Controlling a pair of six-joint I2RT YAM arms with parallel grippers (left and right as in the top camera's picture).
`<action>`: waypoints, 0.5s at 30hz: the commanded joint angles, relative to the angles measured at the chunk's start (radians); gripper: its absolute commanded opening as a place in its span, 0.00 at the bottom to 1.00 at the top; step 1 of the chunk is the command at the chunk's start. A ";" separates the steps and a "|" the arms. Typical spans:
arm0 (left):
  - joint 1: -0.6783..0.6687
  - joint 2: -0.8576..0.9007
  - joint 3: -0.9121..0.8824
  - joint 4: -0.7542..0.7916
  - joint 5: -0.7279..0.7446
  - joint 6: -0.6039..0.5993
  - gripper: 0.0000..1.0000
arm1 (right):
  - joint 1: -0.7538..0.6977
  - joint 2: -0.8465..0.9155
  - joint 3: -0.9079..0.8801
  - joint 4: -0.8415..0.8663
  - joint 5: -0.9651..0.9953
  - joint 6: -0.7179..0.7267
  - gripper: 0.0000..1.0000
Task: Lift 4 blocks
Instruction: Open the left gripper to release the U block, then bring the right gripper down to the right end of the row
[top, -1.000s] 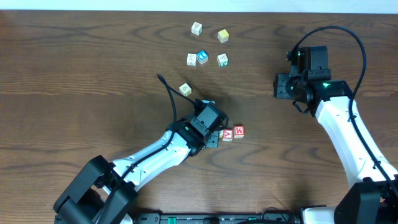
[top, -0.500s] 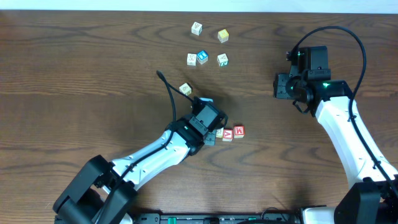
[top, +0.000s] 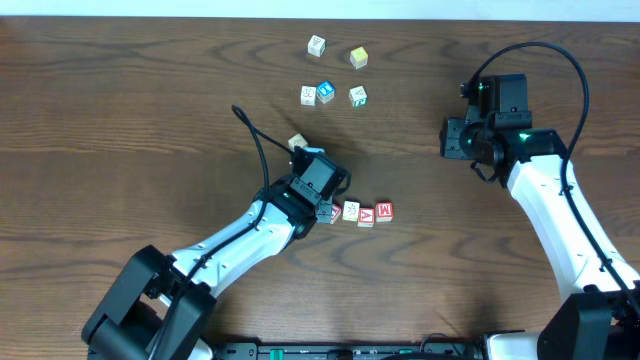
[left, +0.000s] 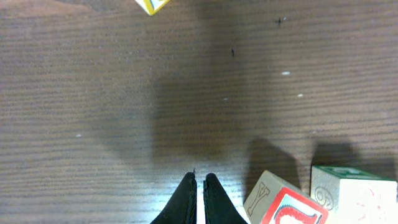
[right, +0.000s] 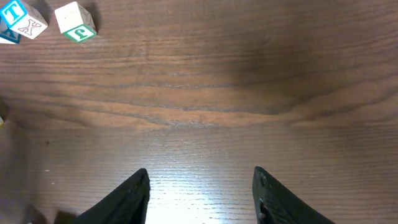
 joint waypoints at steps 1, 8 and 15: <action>0.003 -0.003 -0.014 -0.013 -0.013 0.009 0.08 | 0.002 0.011 -0.011 -0.006 -0.013 -0.003 0.48; 0.003 0.040 -0.019 -0.007 -0.013 0.009 0.08 | 0.017 0.010 -0.048 -0.013 -0.035 0.001 0.21; 0.003 0.040 -0.021 0.024 -0.014 0.009 0.08 | 0.076 0.010 -0.159 -0.014 -0.035 0.051 0.09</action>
